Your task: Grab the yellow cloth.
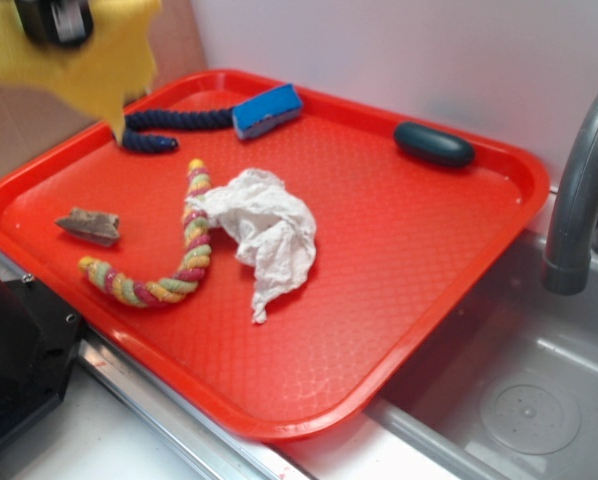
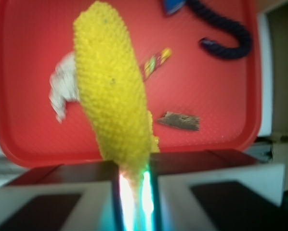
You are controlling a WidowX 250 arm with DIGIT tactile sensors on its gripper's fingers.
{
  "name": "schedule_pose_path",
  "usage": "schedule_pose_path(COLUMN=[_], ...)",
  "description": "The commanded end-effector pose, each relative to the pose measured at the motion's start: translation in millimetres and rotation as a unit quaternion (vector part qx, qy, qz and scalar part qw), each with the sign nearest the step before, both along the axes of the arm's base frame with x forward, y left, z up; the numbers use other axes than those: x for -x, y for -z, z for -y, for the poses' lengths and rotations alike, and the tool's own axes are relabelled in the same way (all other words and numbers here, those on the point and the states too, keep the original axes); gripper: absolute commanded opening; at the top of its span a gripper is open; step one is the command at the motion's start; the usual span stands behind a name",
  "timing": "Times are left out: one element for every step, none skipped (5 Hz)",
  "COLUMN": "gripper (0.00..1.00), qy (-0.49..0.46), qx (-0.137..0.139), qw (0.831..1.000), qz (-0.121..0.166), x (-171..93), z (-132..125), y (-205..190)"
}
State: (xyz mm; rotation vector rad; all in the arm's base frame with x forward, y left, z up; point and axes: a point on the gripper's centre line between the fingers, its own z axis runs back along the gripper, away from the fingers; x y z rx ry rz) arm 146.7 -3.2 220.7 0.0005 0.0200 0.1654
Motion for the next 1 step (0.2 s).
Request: schedule_pose_path(gripper=[0.0], qy=[-0.065], qx=[-0.027], qw=[0.993], qz=[0.095], x=[15.2], z=[-13.4], y=[-59.7])
